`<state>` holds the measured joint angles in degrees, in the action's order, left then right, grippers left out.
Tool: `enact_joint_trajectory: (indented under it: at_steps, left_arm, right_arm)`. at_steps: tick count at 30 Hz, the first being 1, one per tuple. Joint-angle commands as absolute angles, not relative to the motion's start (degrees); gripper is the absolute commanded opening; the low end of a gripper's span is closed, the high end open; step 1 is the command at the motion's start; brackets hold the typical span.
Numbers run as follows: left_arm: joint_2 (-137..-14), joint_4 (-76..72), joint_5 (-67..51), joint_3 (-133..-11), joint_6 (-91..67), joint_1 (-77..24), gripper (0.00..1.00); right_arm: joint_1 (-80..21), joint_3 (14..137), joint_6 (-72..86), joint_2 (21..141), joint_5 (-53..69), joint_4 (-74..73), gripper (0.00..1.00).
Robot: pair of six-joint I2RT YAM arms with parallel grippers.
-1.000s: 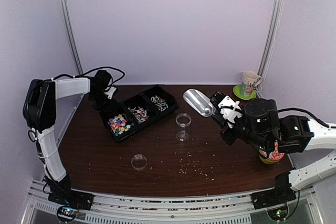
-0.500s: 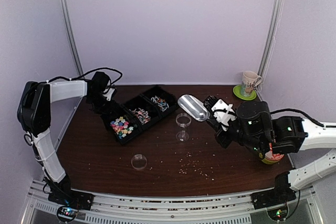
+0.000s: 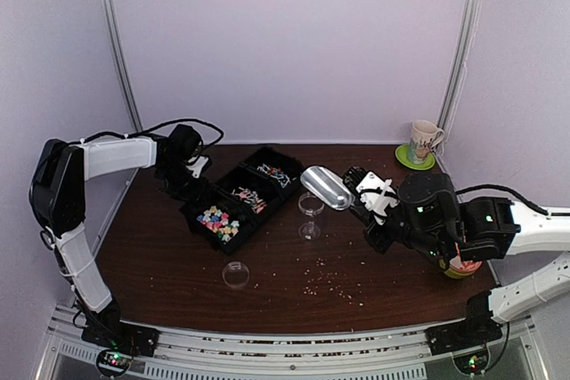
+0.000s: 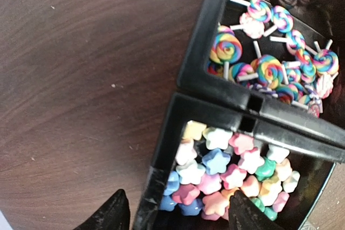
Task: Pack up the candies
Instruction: Adjust the fake candies in the storage box.
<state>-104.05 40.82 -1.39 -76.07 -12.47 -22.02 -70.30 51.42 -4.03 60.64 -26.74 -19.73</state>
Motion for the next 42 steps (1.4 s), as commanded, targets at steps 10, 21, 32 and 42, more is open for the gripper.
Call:
enact_joint_trajectory:
  at_steps: [10,21,32,42]
  left_arm:
    - [-113.5,48.9,1.9,-86.8,-5.1,-21.7,0.41]
    - [-116.4,50.4,-2.2,-88.2,-1.4,-21.2,0.26]
    - [-117.2,50.1,-5.6,-87.1,-0.2,-19.5,0.22]
    - [-117.2,47.3,-5.7,-85.0,-0.4,-18.9,0.13]
  right_arm:
    - [-70.1,53.2,-2.3,58.7,-24.9,-21.3,0.00]
    - [-70.1,53.3,-2.0,58.8,-24.5,-21.5,0.00]
    - [-70.1,53.9,-2.0,59.3,-24.0,-22.0,0.00]
    - [-70.1,53.7,-2.2,58.8,-24.3,-22.6,0.00]
